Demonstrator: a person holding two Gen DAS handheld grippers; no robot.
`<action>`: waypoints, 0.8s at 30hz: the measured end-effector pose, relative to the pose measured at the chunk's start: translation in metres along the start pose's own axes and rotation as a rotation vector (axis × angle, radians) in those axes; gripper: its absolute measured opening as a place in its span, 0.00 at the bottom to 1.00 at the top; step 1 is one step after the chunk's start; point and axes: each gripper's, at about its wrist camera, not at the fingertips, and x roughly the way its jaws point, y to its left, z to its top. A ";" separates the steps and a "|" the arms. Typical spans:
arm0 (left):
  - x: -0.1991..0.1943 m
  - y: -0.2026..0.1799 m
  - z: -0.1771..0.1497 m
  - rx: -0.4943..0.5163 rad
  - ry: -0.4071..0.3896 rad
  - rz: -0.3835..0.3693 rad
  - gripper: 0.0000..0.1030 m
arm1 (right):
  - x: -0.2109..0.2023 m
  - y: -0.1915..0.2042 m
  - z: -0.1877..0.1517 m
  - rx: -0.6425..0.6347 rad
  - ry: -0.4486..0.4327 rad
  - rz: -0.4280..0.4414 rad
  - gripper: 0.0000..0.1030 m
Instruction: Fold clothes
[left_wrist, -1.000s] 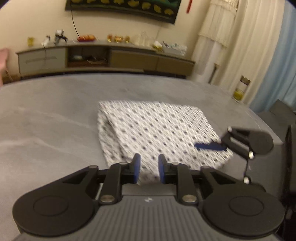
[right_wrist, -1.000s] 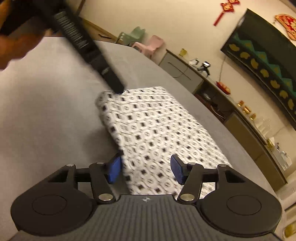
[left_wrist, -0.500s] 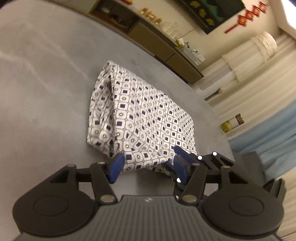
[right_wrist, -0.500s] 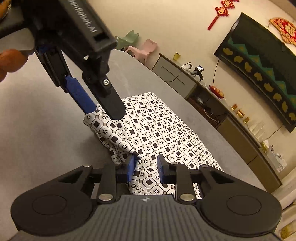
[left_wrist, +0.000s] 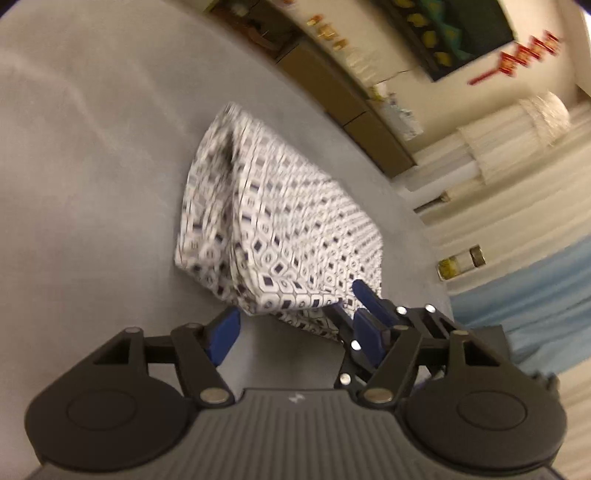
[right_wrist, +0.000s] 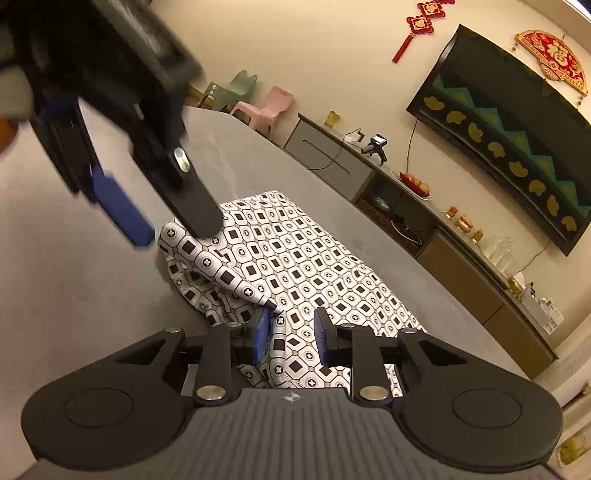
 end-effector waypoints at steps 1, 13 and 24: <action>0.006 0.001 0.001 -0.024 0.005 -0.005 0.66 | 0.000 0.001 0.000 -0.006 0.000 0.003 0.26; 0.015 -0.003 0.017 -0.059 -0.097 0.013 0.22 | -0.008 -0.013 -0.021 0.000 0.081 0.068 0.37; -0.006 -0.044 0.014 0.282 -0.205 -0.077 0.03 | -0.051 -0.031 -0.013 -0.073 -0.120 -0.273 0.03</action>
